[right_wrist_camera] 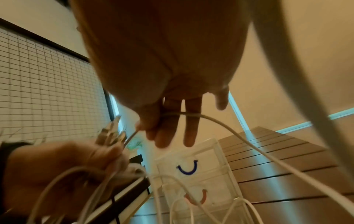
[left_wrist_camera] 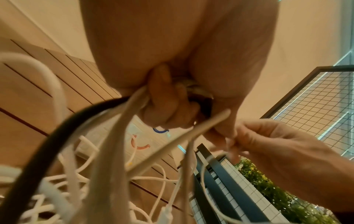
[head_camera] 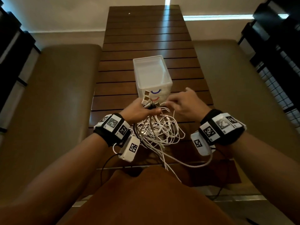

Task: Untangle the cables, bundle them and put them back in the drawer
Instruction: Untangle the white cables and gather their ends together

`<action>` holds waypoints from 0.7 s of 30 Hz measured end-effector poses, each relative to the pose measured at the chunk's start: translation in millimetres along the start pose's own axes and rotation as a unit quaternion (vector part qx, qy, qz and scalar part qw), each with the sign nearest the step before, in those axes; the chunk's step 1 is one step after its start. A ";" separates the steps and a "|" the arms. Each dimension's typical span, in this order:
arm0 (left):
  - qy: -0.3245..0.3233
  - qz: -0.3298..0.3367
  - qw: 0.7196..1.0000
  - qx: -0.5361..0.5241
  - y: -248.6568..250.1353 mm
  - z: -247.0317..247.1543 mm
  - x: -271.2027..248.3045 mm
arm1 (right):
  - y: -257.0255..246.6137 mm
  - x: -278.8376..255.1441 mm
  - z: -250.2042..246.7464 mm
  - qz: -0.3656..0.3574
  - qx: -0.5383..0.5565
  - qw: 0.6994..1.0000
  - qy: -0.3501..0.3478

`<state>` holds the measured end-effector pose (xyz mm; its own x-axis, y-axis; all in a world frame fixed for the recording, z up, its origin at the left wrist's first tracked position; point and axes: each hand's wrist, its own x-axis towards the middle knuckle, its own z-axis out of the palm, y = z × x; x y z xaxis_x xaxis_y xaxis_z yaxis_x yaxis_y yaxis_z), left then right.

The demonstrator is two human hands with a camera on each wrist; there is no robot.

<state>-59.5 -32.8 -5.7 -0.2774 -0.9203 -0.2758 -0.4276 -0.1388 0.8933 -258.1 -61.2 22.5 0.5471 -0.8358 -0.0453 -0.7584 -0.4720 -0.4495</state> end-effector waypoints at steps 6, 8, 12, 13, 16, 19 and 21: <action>-0.021 -0.076 0.997 0.011 -22.1 -6.5 -9.7 | 21.3 -12.5 -44.3 0.097 0.128 0.980 0.120; -0.017 -0.080 0.997 0.008 -17.7 -5.7 -7.9 | 25.9 -22.1 -38.6 0.133 0.048 0.988 0.062; -0.061 -0.019 0.998 0.025 6.6 5.8 -1.2 | 11.6 -31.5 -10.7 0.056 0.002 0.998 0.038; -0.074 -0.002 0.997 0.022 12.4 8.7 0.4 | 7.6 -30.3 -3.8 0.043 -0.013 0.999 0.014; -0.106 0.028 0.994 0.021 21.0 13.6 4.7 | 2.2 -31.6 8.6 0.036 -0.038 0.998 -0.035; -0.112 -0.008 0.994 0.015 24.1 14.5 7.0 | 11.5 -45.4 -1.0 0.062 0.048 0.997 0.020; -0.122 -0.039 0.992 -0.010 25.8 16.6 7.2 | 22.0 -59.8 -10.7 0.093 0.091 0.990 0.058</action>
<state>-86.9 -37.0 9.4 -0.4446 -0.7916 -0.4192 -0.4394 -0.2151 0.8722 -311.3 -24.6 24.8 0.3525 -0.9348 -0.0441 -0.7600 -0.2585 -0.5963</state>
